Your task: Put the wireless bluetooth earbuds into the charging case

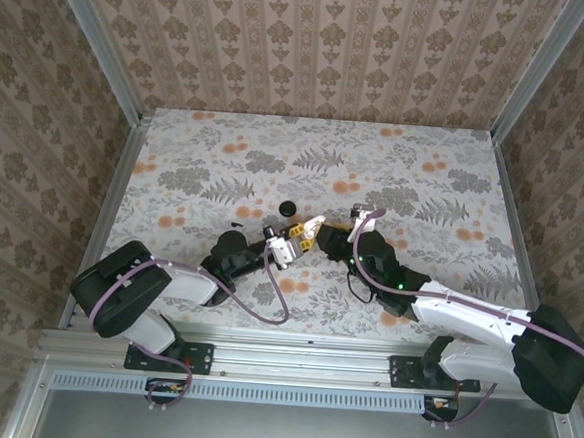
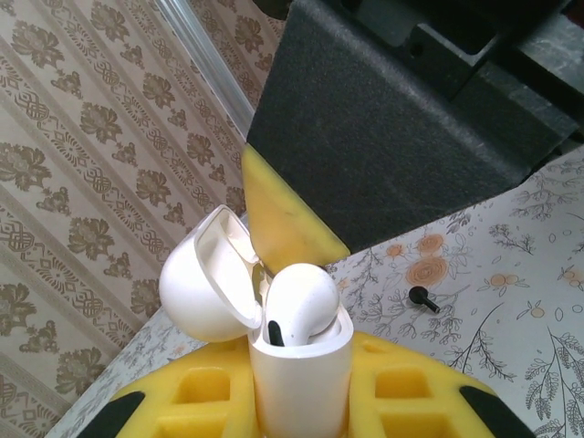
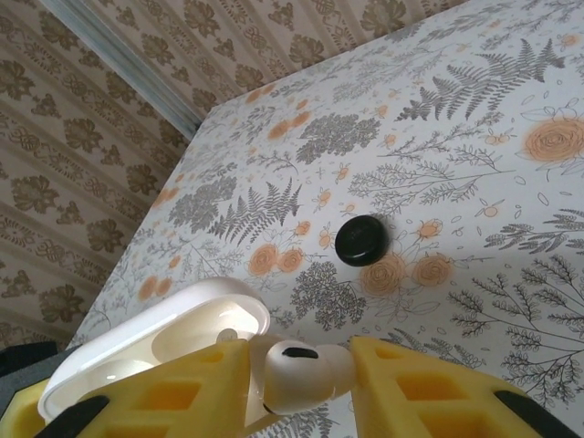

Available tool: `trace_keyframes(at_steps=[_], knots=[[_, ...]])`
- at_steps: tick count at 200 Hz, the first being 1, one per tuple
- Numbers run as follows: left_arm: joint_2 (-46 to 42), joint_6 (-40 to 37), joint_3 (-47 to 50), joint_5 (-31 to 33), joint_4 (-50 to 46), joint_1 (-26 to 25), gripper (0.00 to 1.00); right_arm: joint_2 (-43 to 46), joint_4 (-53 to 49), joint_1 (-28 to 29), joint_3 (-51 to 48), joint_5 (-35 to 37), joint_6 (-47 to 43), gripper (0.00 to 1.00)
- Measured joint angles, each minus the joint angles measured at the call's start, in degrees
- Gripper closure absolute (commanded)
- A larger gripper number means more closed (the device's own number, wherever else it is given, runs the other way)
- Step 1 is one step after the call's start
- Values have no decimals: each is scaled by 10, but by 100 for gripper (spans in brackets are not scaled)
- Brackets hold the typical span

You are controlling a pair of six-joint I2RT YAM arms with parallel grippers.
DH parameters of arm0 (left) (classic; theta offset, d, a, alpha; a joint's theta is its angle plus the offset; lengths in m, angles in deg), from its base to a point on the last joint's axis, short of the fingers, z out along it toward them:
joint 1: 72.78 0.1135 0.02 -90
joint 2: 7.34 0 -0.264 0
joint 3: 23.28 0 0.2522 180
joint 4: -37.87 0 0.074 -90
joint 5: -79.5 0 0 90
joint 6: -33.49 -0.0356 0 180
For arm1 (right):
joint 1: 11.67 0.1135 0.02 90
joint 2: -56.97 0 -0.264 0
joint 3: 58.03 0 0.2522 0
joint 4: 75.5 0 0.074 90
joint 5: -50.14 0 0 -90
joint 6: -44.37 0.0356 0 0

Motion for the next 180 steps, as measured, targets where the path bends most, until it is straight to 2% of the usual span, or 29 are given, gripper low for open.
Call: trace_keyframes(at_steps=[69, 180], knots=[[0, 2, 0, 0, 1, 0, 100, 28, 5, -2, 0, -33, -18, 52], [0, 63, 0, -29, 1, 8, 100, 82, 11, -20, -6, -74, -40, 48]])
